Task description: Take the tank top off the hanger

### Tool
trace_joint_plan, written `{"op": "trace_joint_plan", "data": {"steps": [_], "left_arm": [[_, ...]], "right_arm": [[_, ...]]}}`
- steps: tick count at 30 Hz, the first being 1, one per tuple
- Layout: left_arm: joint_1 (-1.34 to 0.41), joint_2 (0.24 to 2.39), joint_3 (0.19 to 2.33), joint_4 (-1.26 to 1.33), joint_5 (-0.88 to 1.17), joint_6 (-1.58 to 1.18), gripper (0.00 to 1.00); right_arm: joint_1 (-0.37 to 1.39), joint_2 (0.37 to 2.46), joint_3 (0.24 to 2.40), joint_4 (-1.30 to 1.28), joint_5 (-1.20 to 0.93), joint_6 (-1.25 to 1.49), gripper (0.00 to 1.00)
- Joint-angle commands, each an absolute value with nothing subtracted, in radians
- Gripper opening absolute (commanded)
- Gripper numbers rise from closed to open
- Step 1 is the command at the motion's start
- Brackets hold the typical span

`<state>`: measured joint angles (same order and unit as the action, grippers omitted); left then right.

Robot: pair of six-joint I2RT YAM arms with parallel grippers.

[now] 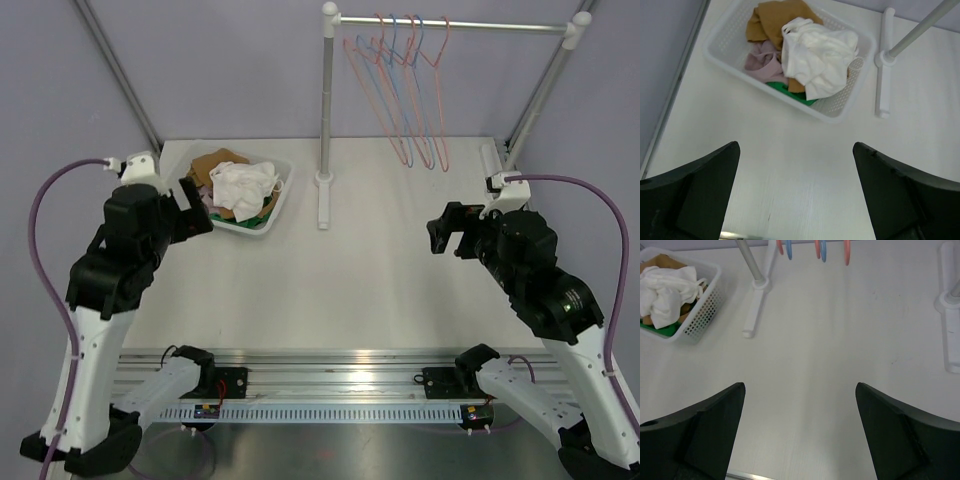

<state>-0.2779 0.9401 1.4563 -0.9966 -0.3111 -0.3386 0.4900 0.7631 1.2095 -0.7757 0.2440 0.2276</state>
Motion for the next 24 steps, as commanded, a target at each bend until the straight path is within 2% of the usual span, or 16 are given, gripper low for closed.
{"op": "trace_joint_plan", "data": {"steps": [1,7,11,24], "left_arm": [[-0.284,0.795,1.35,-1.014,-0.42,-0.316,0.99],[-0.291,0.544,1.131,-1.02,-0.42,-0.296,0.99],[-0.291,0.439,1.048,-0.956,-0.347,-0.264,0.99],[-0.291,0.405,1.025,-0.948,-0.347,-0.268,0.99]], "right_arm": [[0.494,0.759,1.265,-0.842,0.341,0.19,0.99],[0.491,0.704,1.244,-0.859,0.331,0.167,1.0],[0.492,0.661,1.218,-0.865,0.325,0.175,0.99],[0.494,0.526,1.097,-0.864,0.37,0.178,1.0]]}}
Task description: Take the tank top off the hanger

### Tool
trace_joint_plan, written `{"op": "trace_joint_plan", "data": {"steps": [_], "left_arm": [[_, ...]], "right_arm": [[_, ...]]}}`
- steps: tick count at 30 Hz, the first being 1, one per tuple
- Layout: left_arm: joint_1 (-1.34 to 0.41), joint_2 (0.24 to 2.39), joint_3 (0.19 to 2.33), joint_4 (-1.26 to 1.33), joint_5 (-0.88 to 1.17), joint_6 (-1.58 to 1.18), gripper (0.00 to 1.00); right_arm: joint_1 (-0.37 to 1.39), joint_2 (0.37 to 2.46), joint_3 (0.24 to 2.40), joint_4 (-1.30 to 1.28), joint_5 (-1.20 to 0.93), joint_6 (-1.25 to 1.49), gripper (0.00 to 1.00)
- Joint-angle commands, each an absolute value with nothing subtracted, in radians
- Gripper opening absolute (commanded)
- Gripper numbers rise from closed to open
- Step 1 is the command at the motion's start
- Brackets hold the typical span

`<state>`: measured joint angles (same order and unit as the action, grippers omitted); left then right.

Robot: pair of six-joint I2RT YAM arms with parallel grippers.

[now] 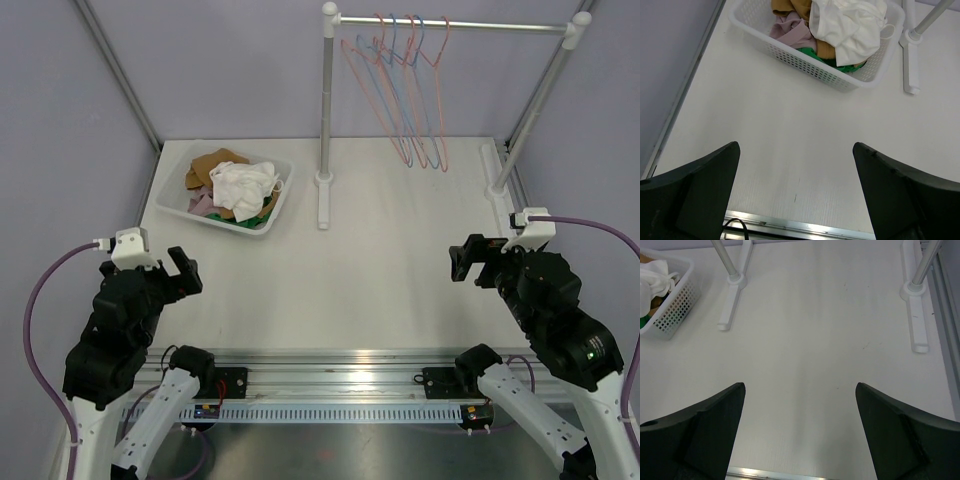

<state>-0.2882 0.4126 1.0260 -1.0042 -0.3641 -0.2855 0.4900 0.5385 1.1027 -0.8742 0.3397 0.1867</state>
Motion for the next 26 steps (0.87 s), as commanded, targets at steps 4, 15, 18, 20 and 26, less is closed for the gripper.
{"op": "trace_joint_plan", "data": {"steps": [4,15,18,20,26], "left_arm": [[-0.291,0.402,1.023,-0.943,-0.321,-0.267,0.99],[-0.291,0.419,1.017,-0.925,-0.351,-0.275,0.99],[-0.291,0.428,1.005,-0.911,-0.348,-0.276,0.99],[-0.291,0.439,0.997,-0.902,-0.345,-0.276,0.99],[-0.291,0.457,0.992,-0.887,-0.35,-0.278,0.99]], "right_arm": [[0.492,0.528,1.107,-0.865,0.371,0.184,1.0],[0.492,0.56,1.14,-0.867,0.382,0.187,0.99],[0.492,0.563,1.14,-0.862,0.379,0.192,1.0],[0.492,0.563,1.135,-0.859,0.377,0.195,0.99],[0.492,0.572,1.117,-0.853,0.386,0.195,0.99]]}}
